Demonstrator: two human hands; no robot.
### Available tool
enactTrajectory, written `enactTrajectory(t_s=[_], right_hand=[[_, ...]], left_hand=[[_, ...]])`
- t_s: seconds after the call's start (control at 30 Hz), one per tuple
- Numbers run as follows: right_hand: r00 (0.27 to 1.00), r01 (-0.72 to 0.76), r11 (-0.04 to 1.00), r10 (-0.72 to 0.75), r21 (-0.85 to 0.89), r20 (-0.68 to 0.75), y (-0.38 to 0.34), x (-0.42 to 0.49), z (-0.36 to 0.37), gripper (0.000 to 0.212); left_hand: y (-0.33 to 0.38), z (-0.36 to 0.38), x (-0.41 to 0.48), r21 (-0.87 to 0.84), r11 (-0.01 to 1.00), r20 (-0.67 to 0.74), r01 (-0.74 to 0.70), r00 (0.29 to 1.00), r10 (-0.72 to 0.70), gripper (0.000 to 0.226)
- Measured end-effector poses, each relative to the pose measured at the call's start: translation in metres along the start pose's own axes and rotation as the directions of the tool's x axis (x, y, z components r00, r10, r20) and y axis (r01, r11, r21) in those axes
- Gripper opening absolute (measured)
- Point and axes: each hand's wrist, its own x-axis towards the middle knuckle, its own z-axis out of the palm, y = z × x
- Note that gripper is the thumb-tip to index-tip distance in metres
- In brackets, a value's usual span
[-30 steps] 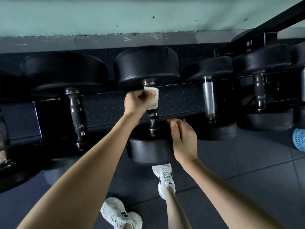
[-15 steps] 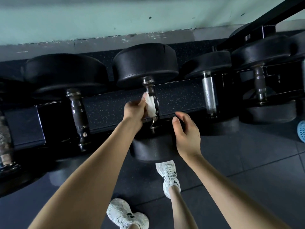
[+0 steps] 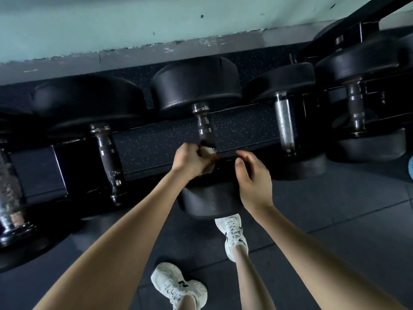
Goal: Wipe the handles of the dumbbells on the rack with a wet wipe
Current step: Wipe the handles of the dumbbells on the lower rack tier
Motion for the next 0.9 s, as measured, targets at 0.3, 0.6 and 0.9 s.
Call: enactTrajectory(t_s=[0.3,0.6,0.9], right_hand=[[1.0,-0.023,1.0,0.024,0.021,-0.008,-0.001,0.0,0.001,0.055],[0.999,-0.022,0.999,0.023,-0.036,0.023,-0.003,0.0,-0.001,0.067],[1.0,-0.007,0.999,0.008,-0.034,0.011,-0.001,0.001,0.0,0.053]], left_hand=[[0.02,-0.001,-0.007,-0.046,0.996,0.029,0.07,0.997,-0.069,0.021],[-0.014,-0.008,-0.003,-0.2,0.968,-0.011,0.15,0.988,-0.155,0.026],[0.003,-0.001,-0.001,0.072,0.986,-0.08,0.153,0.986,-0.147,0.034]])
